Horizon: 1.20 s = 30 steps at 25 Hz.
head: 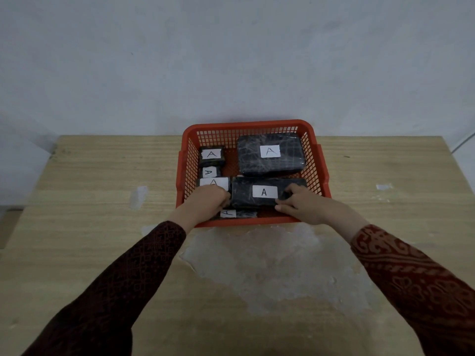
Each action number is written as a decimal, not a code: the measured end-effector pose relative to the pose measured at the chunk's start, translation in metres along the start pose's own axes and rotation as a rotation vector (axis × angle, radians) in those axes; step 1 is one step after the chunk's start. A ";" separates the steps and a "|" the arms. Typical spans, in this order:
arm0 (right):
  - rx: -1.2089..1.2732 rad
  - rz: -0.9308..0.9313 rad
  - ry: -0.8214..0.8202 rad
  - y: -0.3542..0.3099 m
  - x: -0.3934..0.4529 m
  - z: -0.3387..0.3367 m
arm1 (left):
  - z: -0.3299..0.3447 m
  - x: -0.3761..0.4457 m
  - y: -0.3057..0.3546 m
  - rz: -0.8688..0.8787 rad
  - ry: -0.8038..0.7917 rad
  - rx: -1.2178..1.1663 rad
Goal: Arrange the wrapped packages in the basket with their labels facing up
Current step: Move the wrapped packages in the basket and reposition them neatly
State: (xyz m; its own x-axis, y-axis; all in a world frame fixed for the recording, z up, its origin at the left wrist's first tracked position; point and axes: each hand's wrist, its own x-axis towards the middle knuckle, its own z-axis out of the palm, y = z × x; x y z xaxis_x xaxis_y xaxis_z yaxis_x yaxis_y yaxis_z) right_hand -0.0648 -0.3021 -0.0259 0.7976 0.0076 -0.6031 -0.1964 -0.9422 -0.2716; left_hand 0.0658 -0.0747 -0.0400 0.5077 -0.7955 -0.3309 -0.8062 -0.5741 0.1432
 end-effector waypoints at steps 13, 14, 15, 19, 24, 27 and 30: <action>0.077 -0.013 0.069 0.008 -0.005 0.017 | 0.003 -0.003 -0.009 -0.013 0.082 -0.028; 0.071 -0.007 0.085 0.006 -0.007 0.017 | 0.002 -0.004 -0.003 -0.011 0.152 -0.080; 0.047 0.012 0.139 0.004 -0.011 0.019 | 0.002 -0.003 0.005 -0.015 0.213 -0.150; -0.130 0.129 0.427 -0.007 -0.035 0.030 | 0.002 0.006 0.036 -0.178 0.219 -0.348; -0.114 0.136 0.372 -0.014 -0.039 0.038 | 0.008 -0.008 0.059 -0.210 0.163 -0.374; -0.120 0.167 0.334 -0.022 -0.030 0.037 | 0.018 -0.021 0.072 -0.265 0.014 -0.251; -0.123 0.277 0.231 -0.032 -0.032 0.030 | 0.016 -0.025 0.077 -0.284 0.045 -0.180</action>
State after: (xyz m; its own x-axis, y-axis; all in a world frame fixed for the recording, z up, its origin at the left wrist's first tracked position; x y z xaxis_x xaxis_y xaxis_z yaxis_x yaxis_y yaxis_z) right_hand -0.1016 -0.2624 -0.0204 0.8343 -0.3155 -0.4521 -0.3636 -0.9313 -0.0211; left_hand -0.0139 -0.0956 -0.0360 0.7204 -0.6042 -0.3405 -0.5660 -0.7959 0.2148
